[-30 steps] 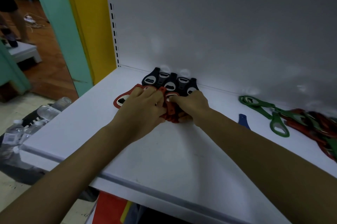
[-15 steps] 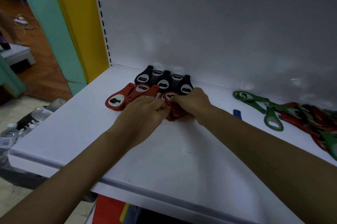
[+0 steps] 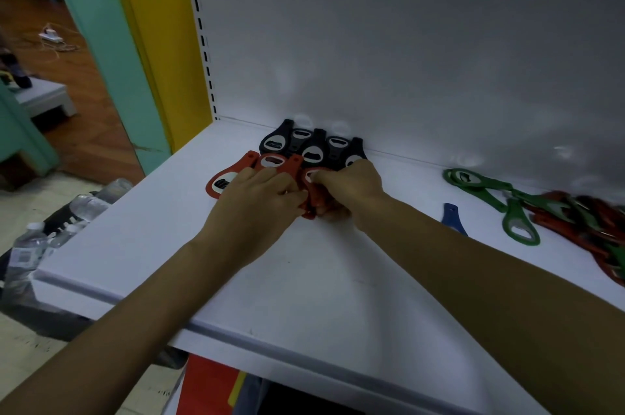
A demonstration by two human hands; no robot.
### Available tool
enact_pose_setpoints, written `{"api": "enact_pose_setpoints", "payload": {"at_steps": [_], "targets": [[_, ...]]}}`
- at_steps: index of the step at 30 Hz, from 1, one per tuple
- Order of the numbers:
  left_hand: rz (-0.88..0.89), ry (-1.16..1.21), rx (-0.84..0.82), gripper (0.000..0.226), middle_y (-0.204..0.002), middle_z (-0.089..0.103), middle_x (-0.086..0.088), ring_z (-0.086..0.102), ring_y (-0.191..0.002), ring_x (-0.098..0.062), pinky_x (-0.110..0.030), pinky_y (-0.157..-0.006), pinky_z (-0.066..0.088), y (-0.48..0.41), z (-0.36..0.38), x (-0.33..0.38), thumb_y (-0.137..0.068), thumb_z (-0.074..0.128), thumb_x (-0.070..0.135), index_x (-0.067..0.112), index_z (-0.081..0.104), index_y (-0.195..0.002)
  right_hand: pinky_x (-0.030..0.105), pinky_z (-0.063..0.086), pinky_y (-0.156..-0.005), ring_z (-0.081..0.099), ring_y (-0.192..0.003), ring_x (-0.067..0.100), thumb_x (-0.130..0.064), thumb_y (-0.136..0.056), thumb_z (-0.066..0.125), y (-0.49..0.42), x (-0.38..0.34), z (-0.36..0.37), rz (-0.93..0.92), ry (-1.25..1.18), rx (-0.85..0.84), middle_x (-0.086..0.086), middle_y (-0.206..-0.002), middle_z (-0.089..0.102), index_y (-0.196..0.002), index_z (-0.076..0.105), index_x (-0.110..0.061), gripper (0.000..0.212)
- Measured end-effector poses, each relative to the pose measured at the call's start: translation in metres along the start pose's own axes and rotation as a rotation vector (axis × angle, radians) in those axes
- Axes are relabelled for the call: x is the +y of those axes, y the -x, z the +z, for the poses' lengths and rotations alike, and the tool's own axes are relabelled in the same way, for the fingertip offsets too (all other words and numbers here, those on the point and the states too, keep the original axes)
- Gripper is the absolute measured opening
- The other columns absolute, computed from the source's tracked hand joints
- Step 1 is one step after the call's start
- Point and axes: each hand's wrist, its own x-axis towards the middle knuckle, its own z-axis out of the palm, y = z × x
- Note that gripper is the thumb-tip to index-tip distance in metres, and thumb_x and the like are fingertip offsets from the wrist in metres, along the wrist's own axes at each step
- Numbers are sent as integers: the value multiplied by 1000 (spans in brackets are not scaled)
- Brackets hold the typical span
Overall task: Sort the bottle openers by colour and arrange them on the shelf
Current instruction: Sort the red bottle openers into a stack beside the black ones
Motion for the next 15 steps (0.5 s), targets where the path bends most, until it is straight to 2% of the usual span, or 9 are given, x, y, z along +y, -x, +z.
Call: {"api": "enact_pose_setpoints", "payload": {"at_steps": [3, 5, 7, 9, 10, 15], "targets": [[-46, 38, 40, 30, -82, 69, -11, 63, -69, -30, -38, -58, 53, -1, 0, -1, -68, 83, 26, 6, 73, -87, 49, 57, -78, 69, -83, 33, -26, -78, 73, 2, -1, 4, 7, -70, -21, 18, -89, 70, -80, 60, -8, 22], [-71, 70, 30, 42, -86, 69, -11, 63, -72, -29, -37, -58, 53, 1, 0, -3, -67, 81, 38, 6, 72, -92, 49, 57, -79, 68, -86, 33, -26, -82, 70, 4, -2, 4, 31, -115, -55, 19, -92, 70, -87, 62, -6, 22], [-88, 99, 1, 49, -91, 70, -10, 65, -78, -28, -36, -64, 55, 4, 0, -6, -69, 77, 46, 6, 71, -96, 41, 60, -70, 69, -74, 30, -22, -88, 63, 6, -1, -4, 74, -136, -108, 18, -82, 70, -90, 61, -3, 20], [-105, 114, -20, 50, -93, 71, -10, 67, -82, -29, -37, -67, 56, 7, 1, -7, -70, 75, 47, 6, 71, -97, 30, 58, -51, 65, -52, 23, -15, -91, 58, 10, -1, -16, 108, -149, -143, 15, -63, 67, -84, 60, 0, 16], [-111, 116, -30, 50, -93, 72, -10, 68, -82, -29, -37, -67, 56, 7, 2, -7, -70, 74, 48, 5, 72, -96, 28, 56, -47, 63, -47, 21, -13, -91, 58, 11, -1, -22, 113, -148, -146, 14, -58, 66, -83, 61, 1, 16], [-126, 136, -29, 43, -89, 72, -8, 67, -82, -28, -38, -65, 56, 4, 1, -8, -77, 66, 47, 7, 72, -91, 25, 55, -45, 62, -43, 16, -13, -90, 62, 15, 0, -20, 131, -138, -182, 13, -61, 66, -89, 65, 4, 17]]}}
